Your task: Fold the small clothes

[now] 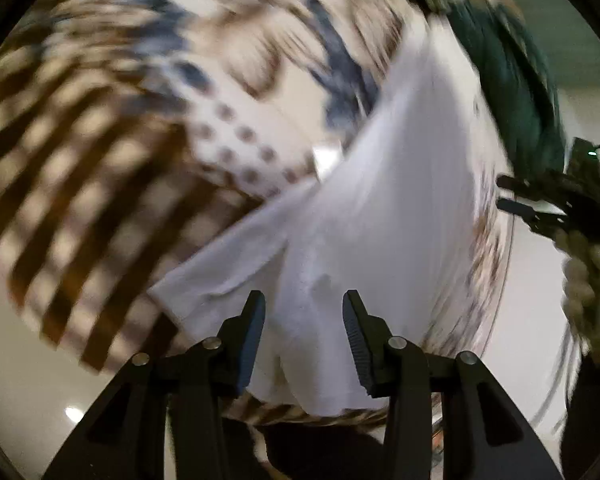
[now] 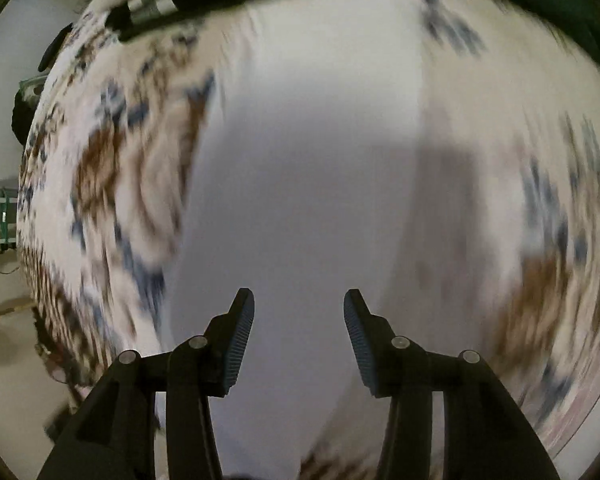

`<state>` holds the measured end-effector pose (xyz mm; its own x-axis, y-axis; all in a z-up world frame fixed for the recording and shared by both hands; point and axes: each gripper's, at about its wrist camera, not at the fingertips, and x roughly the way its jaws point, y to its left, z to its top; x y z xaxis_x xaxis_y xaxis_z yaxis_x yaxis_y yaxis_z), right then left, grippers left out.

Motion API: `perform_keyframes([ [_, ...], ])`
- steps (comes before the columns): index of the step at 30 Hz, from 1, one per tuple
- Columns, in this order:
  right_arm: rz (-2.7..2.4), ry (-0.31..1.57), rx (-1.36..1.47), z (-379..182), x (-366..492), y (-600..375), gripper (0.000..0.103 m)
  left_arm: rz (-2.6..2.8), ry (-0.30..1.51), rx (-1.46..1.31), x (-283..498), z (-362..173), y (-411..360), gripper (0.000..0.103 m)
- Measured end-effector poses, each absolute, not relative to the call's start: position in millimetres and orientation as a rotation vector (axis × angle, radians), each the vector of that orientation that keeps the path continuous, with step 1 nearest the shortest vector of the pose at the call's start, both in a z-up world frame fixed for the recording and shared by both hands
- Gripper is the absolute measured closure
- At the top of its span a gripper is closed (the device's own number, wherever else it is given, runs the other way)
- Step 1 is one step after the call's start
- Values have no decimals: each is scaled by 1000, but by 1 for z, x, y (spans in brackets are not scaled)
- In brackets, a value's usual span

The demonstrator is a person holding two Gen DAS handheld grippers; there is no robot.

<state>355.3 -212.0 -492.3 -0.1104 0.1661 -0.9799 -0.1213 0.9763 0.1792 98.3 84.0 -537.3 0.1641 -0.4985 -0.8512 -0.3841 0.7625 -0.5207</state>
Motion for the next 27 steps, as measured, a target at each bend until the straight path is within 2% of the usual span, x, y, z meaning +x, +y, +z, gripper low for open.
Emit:
perform_keyframes([
  [1,224,1685,62,-499,329,-226,54,-106,1467,-722,103,-544,77,69],
  [3,200,1727,131,-515,285,-245,54,-117,1448,-667,106,-545,69,100],
  [10,209,1793,384,-565,168,-274,54,-91,1381,-606,105,-506,71,101],
  [19,179,1780,538,-597,86,-258,54,-31,1432,-451,119,-537,94,100],
  [20,160,1767,545,-598,79,-257,55,-45,1462,-464,119,-544,97,96],
  [22,150,1766,541,-598,71,-253,57,-45,1494,-496,113,-550,108,96],
  [23,146,1770,543,-600,69,-249,57,-48,1495,-516,112,-550,112,91],
  [25,139,1778,578,-598,62,-245,57,-40,1483,-544,110,-549,122,77],
  [27,144,1789,610,-599,54,-239,57,-74,1484,-577,109,-555,127,45],
])
